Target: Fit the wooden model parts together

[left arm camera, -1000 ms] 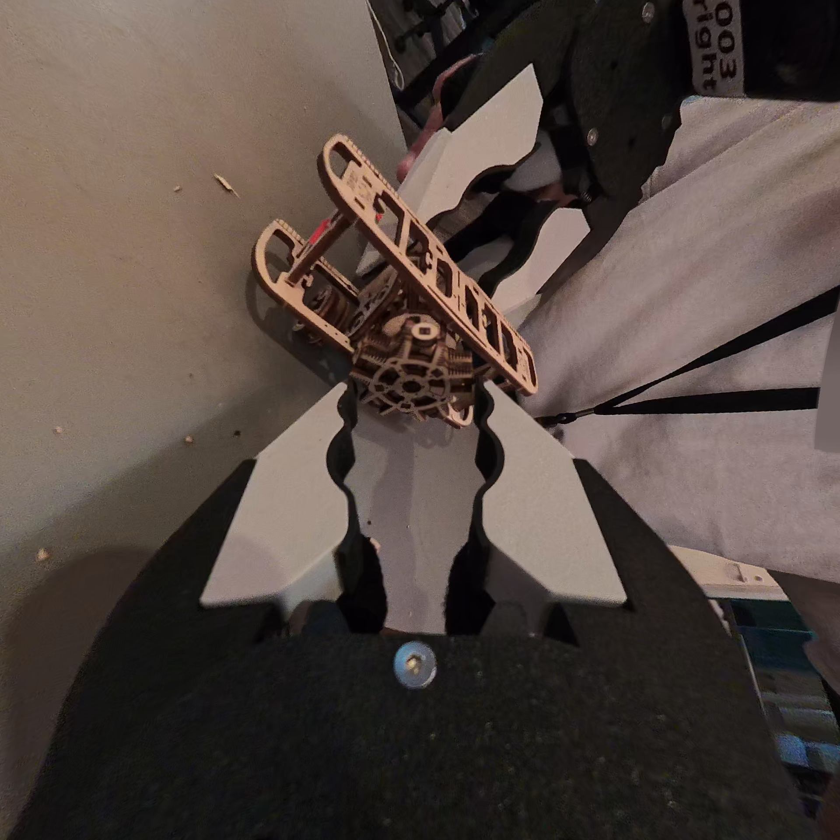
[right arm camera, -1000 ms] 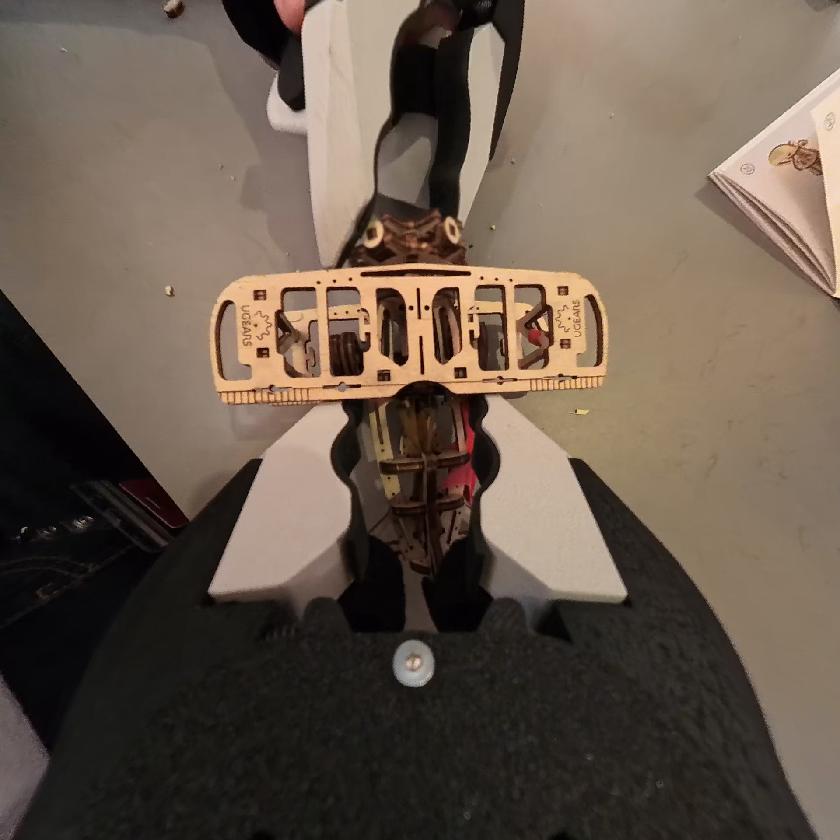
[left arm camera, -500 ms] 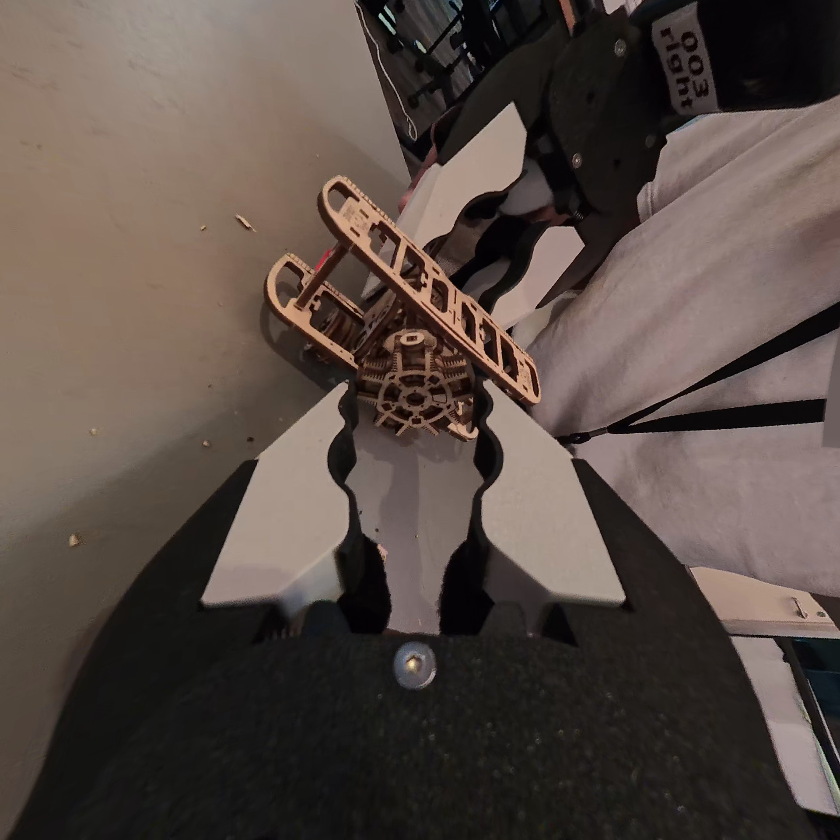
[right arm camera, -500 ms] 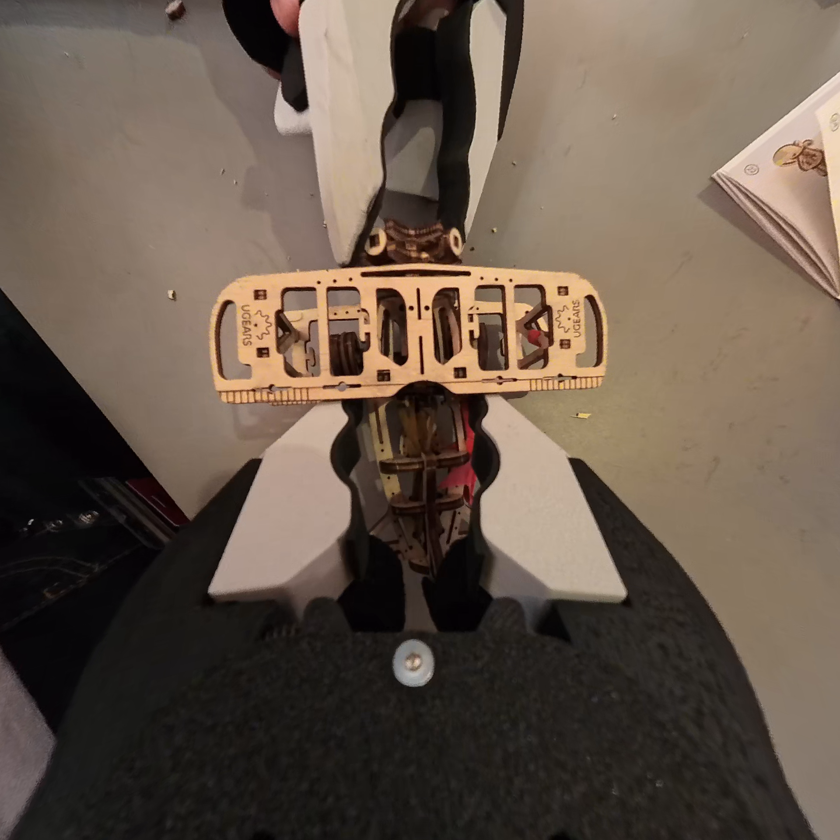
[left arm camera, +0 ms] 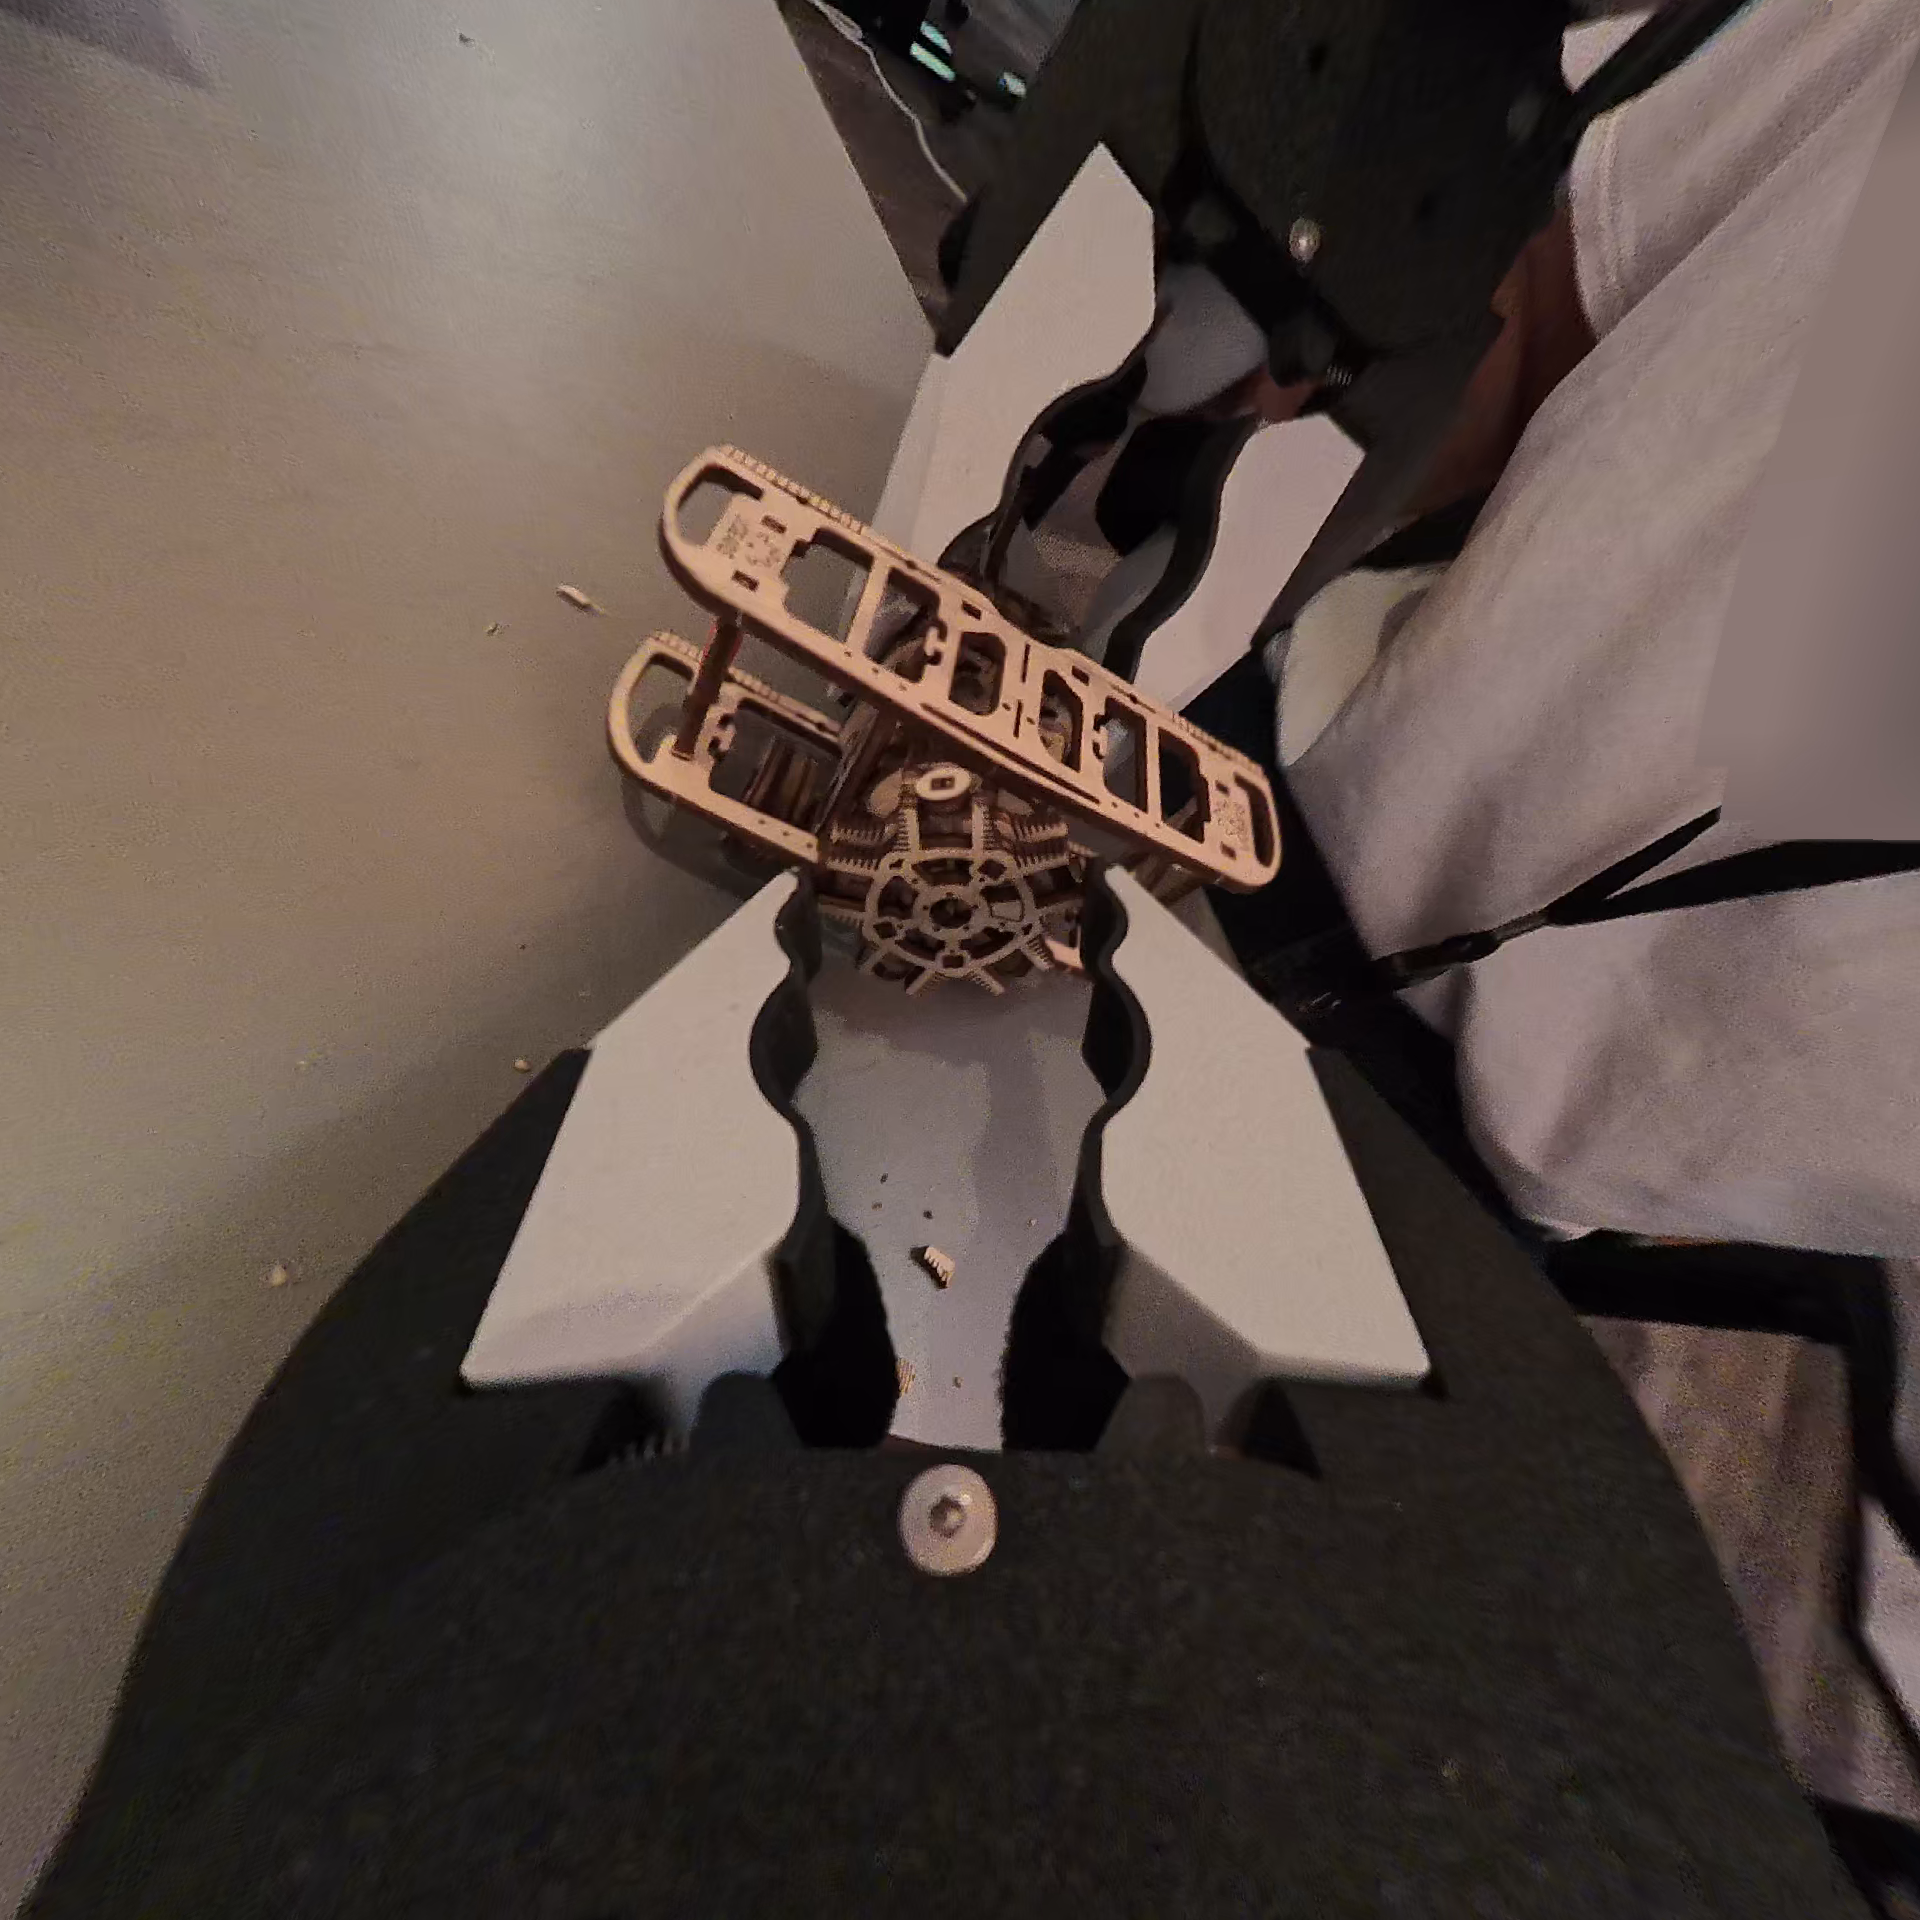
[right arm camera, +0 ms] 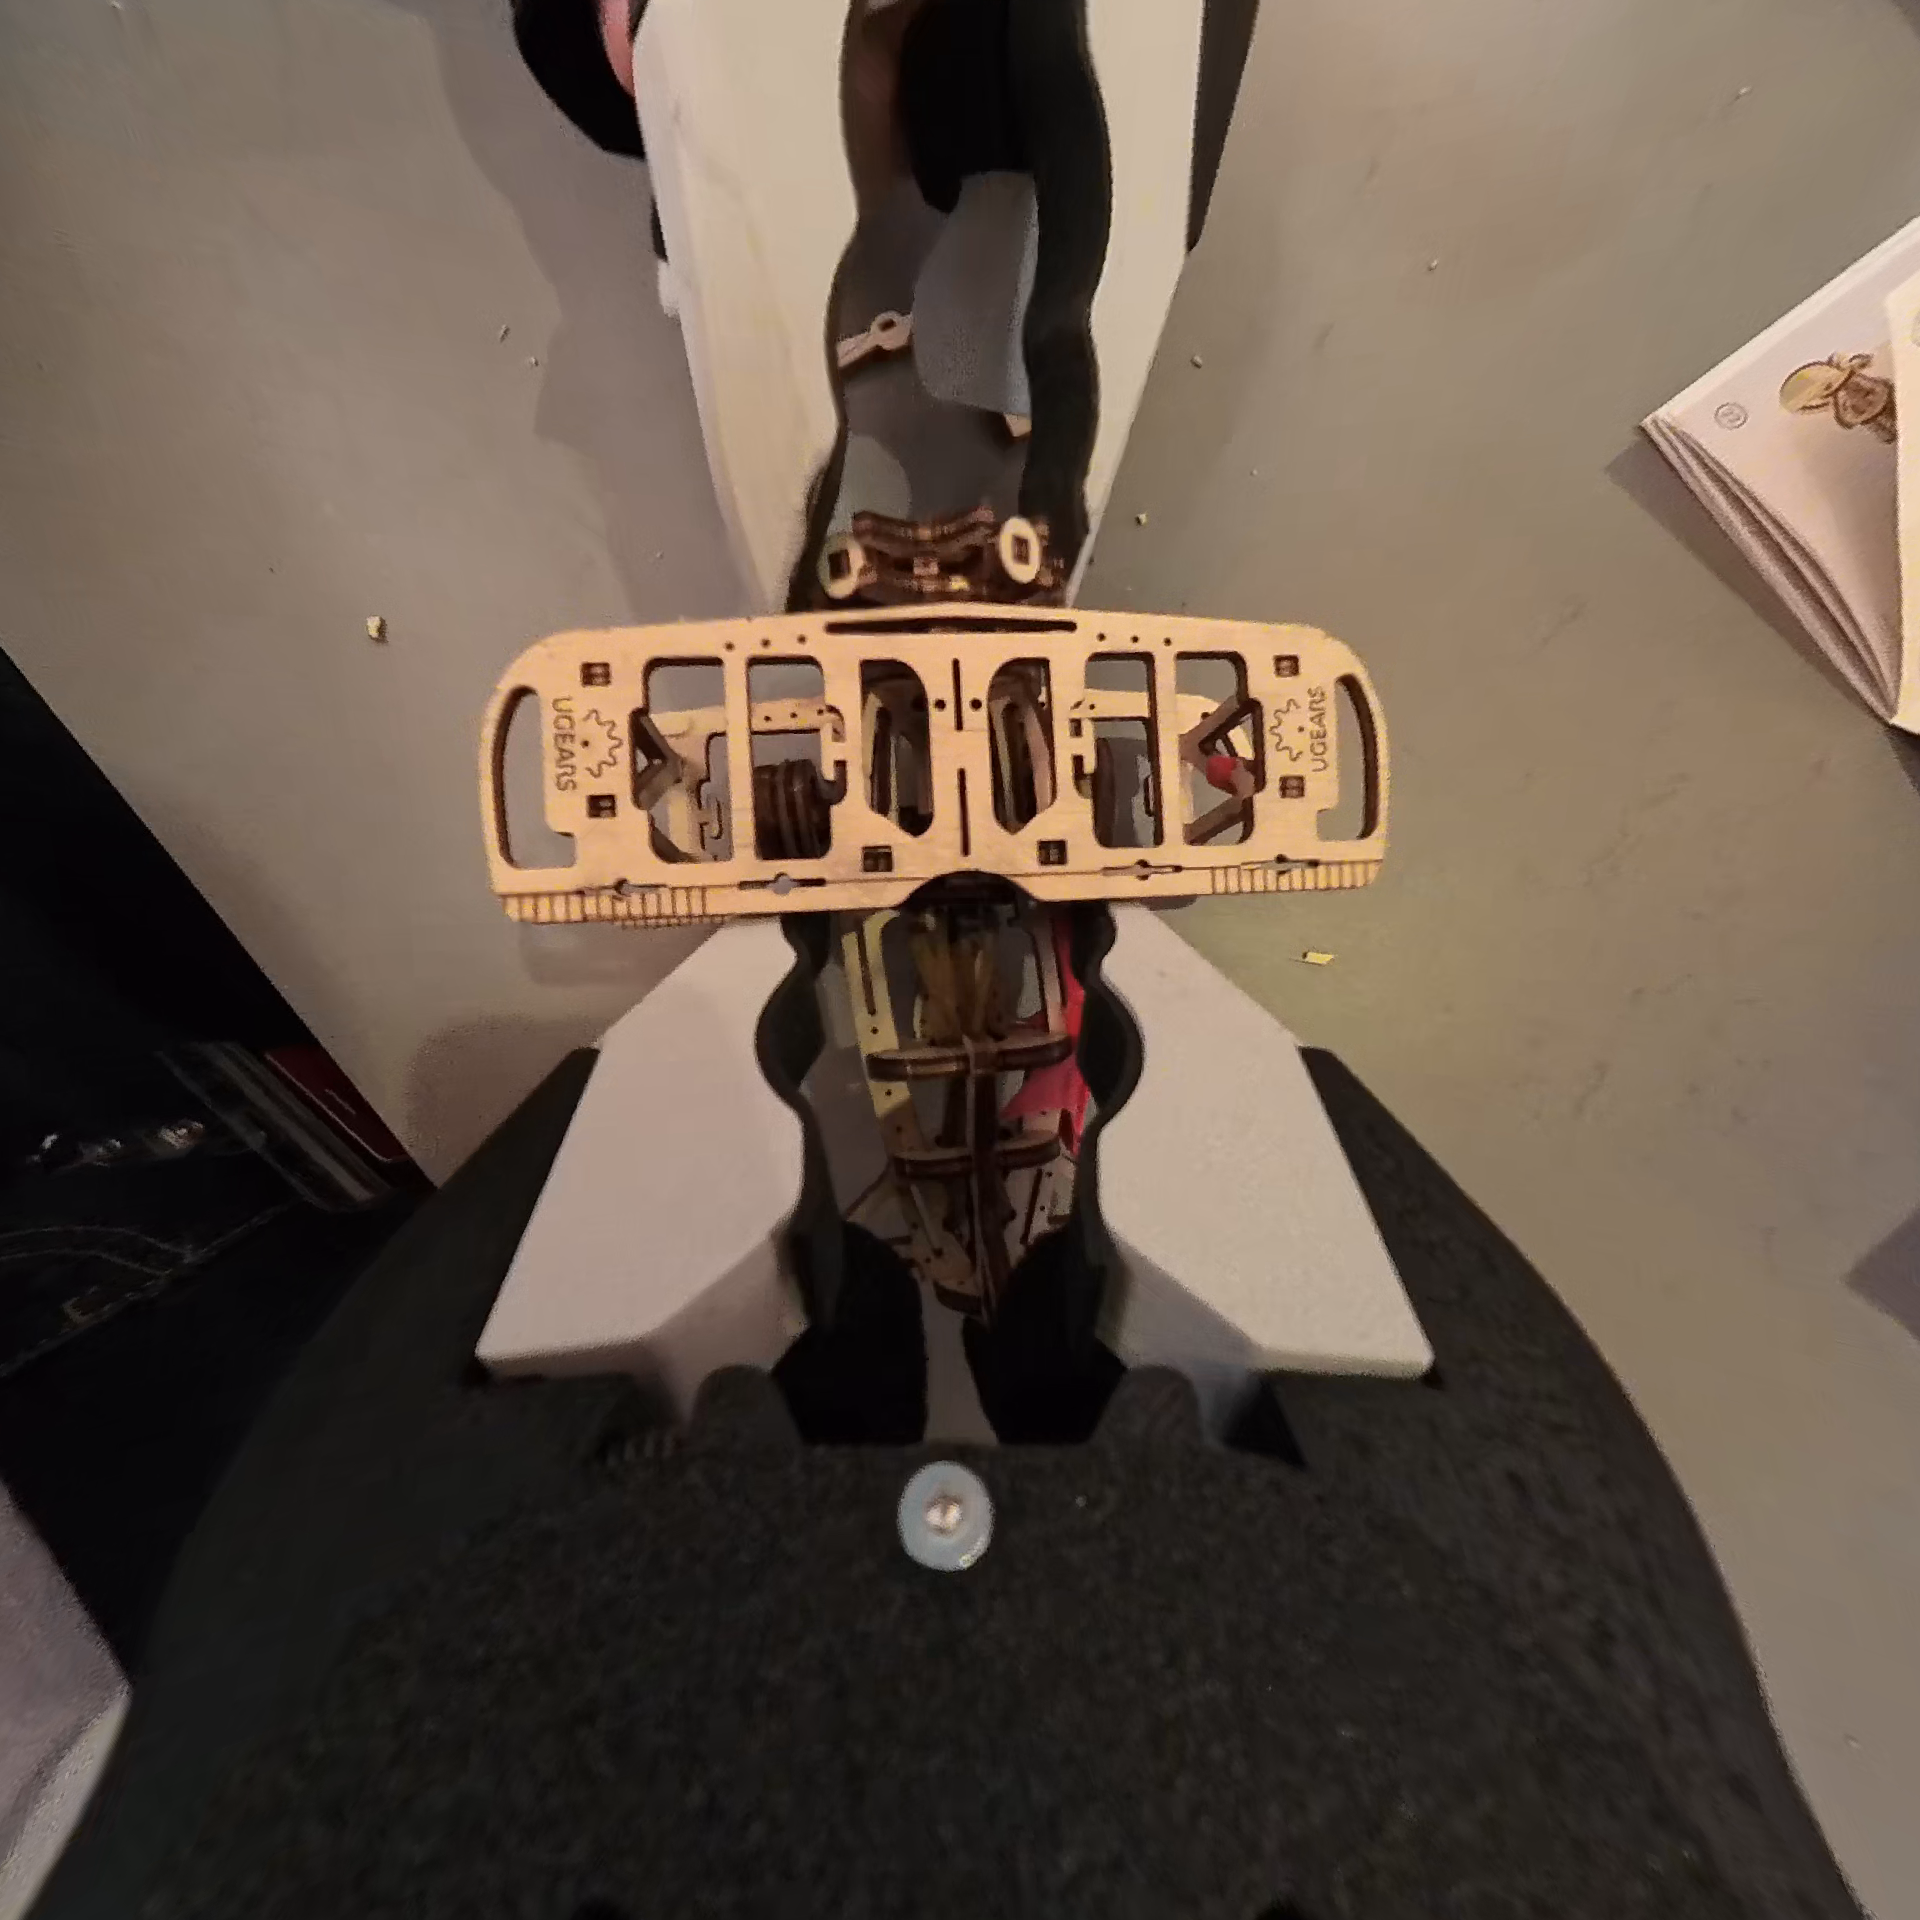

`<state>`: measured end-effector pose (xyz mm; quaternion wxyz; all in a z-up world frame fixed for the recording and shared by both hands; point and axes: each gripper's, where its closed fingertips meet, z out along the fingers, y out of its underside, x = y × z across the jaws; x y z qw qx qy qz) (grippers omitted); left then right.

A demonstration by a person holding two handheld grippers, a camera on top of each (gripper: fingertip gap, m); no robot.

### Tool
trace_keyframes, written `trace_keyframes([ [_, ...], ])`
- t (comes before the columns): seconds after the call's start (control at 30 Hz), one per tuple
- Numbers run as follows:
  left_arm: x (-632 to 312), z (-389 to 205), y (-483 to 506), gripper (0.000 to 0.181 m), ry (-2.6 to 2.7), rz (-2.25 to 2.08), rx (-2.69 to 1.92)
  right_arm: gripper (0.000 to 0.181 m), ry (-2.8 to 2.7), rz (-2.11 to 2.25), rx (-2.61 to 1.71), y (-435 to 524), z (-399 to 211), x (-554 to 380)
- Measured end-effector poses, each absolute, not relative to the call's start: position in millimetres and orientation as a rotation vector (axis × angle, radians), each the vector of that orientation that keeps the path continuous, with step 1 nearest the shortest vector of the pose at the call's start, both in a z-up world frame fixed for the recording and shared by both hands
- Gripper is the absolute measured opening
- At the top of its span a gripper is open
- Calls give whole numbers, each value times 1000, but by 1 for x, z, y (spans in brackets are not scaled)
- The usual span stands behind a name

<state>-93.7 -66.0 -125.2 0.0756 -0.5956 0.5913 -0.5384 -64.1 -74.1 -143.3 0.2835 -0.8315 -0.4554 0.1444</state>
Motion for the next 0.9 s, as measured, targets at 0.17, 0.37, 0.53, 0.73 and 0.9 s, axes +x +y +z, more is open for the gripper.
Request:
trace_keyframes([
  [0.17,-95,-124,-65,47,1819,-1530,-1693,45,-1225,413,-2217,-73,-143,-65],
  [0.37,-94,-125,-65,47,1823,-1562,-1657,45,-1254,424,-2189,-73,-143,-64],
  [0.53,-93,-125,-62,47,1771,-1629,-1730,45,-1246,421,-2190,-72,-143,-64],
  [0.73,-92,-126,-63,48,1747,-1615,-1747,45,-1253,419,-2187,-72,-144,-64],
  [0.9,-92,-126,-64,48,1723,-1670,-1793,45,-1271,427,-2171,-72,-144,-64],
])
